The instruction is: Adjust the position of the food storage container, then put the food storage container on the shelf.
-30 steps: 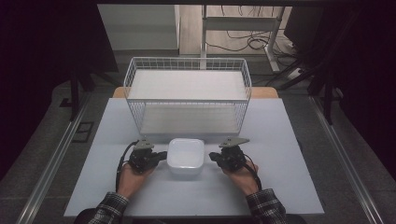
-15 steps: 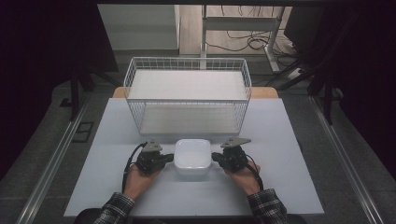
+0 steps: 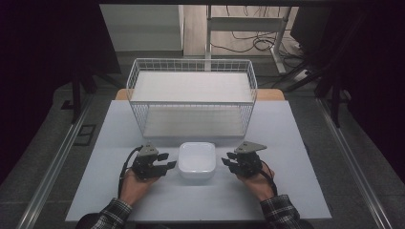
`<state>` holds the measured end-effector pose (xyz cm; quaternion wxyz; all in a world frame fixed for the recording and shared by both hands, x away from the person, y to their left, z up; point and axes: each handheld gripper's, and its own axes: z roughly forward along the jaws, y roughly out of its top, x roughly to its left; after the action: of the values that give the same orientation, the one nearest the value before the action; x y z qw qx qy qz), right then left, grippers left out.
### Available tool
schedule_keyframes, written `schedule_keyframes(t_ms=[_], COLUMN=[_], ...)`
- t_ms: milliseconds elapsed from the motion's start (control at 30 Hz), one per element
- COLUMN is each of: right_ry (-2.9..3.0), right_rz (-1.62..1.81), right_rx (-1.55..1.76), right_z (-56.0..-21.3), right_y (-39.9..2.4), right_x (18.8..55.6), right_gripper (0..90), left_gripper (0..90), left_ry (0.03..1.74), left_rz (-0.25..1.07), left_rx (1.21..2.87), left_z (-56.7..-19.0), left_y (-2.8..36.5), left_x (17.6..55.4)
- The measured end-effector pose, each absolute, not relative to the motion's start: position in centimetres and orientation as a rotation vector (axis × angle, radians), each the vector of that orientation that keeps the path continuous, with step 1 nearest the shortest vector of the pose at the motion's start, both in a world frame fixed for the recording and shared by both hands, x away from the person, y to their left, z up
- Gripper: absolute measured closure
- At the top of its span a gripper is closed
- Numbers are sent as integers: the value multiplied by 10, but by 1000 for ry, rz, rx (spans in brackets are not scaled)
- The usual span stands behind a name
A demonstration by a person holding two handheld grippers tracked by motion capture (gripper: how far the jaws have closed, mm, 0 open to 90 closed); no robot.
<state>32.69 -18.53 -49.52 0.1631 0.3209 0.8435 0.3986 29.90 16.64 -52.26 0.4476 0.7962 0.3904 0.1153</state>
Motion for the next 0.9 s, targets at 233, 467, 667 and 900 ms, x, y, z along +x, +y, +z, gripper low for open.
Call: schedule_keyframes(t_ms=[233,467,667,900], right_ry=[2387,2403,2420,2433], right_rz=[1145,1085,1072,1110], right_rx=[919,879,882,873], right_z=[-493,-501,-504,-503], right_y=[-194,-191,-190,-190], right_x=[322,321,321,322], right_gripper=[244,41,22,16], left_gripper=[82,30,14,19], left_ry=[945,975,958,989], left_rz=[305,322,371,370], left_rx=[1980,1976,1986,1956], left_z=[-525,-531,-531,-527], left_y=[171,177,178,184], left_x=[292,294,294,294])
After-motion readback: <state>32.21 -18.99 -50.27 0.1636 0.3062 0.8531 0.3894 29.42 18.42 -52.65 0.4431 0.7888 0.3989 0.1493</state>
